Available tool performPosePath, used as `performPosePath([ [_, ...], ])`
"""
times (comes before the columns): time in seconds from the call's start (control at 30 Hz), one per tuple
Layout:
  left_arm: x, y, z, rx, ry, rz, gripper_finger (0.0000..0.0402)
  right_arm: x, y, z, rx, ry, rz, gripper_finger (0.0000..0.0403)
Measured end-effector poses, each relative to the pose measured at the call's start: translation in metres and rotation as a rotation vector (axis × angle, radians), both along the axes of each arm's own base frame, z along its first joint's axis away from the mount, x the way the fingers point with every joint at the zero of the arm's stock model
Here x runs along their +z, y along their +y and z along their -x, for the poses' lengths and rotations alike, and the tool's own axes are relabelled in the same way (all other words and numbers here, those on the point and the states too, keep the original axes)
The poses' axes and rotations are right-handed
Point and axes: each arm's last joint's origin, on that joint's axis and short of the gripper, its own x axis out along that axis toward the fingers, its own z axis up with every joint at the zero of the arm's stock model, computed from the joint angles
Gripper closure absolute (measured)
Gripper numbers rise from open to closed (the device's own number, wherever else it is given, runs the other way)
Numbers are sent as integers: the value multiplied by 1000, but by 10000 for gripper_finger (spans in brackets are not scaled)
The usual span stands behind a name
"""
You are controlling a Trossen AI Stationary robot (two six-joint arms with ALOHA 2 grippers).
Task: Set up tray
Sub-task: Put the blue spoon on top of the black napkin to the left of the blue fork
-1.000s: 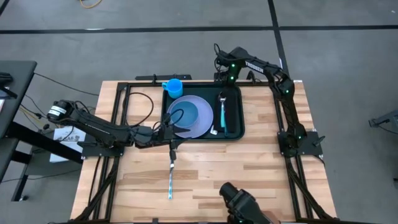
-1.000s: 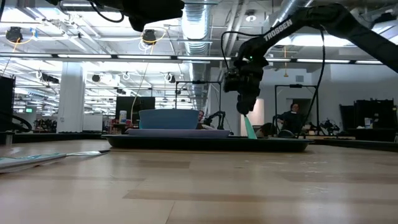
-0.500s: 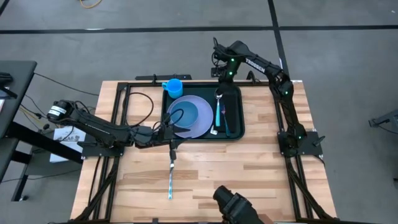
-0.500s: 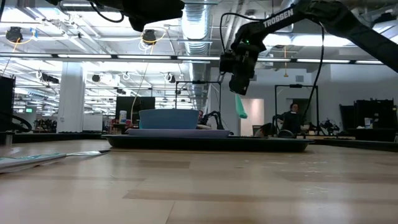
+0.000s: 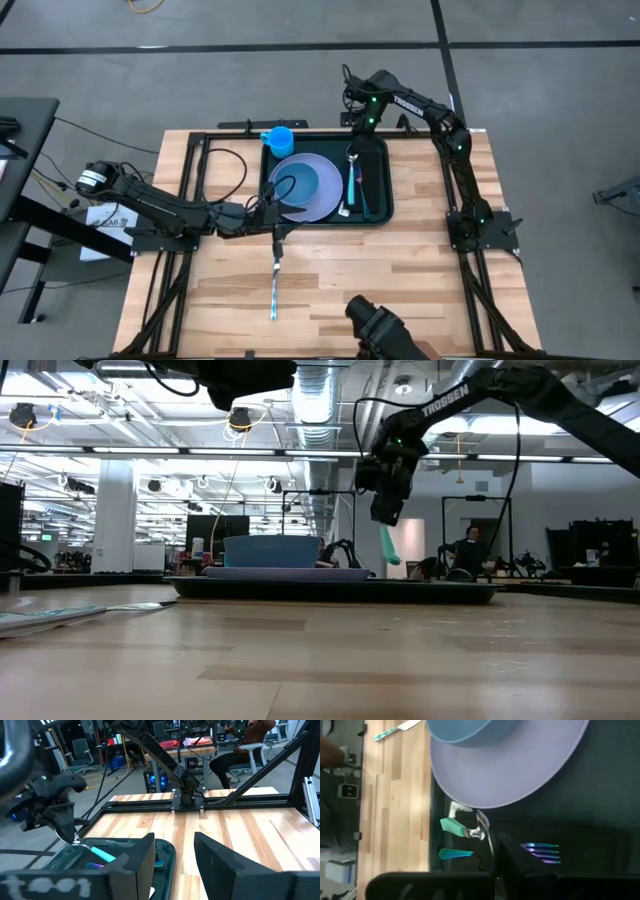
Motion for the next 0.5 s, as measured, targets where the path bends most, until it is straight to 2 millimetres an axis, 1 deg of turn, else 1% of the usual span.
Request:
performPosePath([
  [0.3,0,0,0,0,-1,6,274,-23,0,-1,2,-5,4,403],
  [0.5,0,0,0,1,-1,6,274,-31,-2,2,-4,4,-2,403],
])
